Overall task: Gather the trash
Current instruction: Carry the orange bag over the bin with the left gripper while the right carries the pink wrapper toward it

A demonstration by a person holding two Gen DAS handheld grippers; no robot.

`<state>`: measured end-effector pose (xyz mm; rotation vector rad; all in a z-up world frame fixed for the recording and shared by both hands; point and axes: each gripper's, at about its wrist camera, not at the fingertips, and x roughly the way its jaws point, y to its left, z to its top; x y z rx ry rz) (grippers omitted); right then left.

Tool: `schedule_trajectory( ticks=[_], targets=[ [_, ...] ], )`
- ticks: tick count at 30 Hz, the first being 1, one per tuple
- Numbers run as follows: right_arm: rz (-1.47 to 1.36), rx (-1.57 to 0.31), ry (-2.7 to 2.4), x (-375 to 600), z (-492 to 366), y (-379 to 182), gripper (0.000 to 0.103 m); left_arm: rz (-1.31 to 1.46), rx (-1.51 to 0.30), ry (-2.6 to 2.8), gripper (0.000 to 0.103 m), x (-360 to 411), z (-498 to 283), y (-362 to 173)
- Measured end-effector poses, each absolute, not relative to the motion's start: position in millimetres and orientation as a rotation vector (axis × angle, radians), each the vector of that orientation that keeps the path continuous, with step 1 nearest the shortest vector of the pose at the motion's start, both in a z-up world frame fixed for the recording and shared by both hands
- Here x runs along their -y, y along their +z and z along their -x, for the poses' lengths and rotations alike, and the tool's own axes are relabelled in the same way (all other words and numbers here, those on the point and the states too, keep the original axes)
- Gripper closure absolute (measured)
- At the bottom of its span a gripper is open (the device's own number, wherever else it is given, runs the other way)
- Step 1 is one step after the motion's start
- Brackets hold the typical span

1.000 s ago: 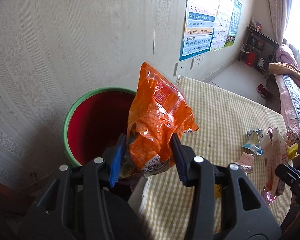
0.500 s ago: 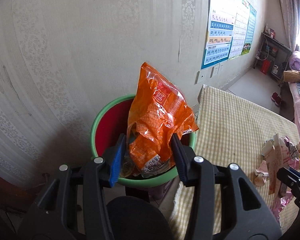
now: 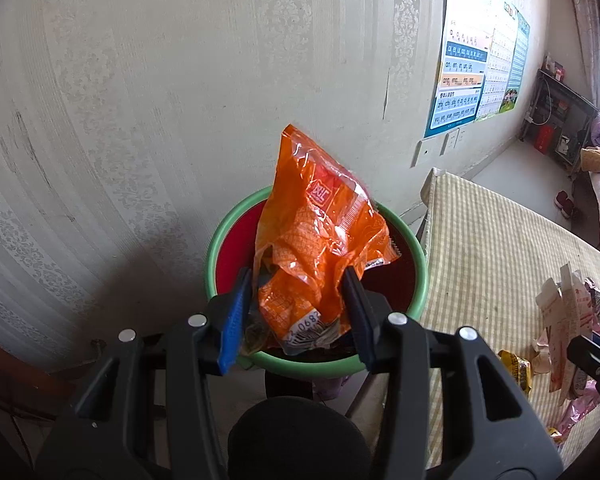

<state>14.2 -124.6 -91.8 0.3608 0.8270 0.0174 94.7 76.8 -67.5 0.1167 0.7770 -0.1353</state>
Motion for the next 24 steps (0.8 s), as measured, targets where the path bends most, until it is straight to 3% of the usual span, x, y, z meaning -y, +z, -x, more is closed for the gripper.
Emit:
schedule_trajectory(
  ticks=[24],
  targets=[
    [-0.331, -0.828, 0.039, 110.6, -17.4, -85.8, 0.073, -0.130, -0.771, -0.134, 0.059, -77.7, -100.1, -71.4]
  ],
)
